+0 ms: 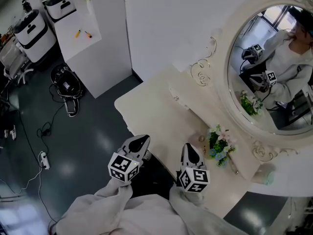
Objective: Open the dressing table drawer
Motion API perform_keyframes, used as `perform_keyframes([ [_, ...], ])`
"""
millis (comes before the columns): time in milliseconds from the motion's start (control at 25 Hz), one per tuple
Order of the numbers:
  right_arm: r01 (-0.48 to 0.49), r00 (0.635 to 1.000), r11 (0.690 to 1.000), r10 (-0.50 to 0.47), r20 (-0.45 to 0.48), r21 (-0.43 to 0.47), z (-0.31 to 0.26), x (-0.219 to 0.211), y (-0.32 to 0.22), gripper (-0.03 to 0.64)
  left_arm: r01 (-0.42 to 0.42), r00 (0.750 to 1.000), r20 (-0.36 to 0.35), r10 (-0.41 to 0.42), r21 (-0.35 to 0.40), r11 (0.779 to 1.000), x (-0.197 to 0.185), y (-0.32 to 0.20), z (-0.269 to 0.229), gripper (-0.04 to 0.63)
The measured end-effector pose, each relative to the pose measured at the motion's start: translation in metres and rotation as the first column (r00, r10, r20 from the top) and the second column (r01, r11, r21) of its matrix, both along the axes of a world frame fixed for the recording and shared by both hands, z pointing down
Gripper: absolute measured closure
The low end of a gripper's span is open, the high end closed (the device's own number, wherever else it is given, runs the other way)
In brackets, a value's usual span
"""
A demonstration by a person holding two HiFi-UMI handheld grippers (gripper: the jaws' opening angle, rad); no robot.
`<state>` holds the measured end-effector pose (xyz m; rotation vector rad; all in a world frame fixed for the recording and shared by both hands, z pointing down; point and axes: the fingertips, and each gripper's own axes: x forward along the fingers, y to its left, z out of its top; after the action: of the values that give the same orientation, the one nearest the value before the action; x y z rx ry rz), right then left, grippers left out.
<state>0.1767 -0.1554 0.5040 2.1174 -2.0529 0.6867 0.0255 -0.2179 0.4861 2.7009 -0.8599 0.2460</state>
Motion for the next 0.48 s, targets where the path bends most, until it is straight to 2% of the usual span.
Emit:
perform_keyframes([
  [480, -0.085, 0.996, 0.996, 0.085, 0.007, -0.021, 0.005, 0.009, -0.042, 0.581, -0.079, 0.997, 0.009, 0.079, -0.024, 0.997, 0.013, -0.054, 0.006, 0.578],
])
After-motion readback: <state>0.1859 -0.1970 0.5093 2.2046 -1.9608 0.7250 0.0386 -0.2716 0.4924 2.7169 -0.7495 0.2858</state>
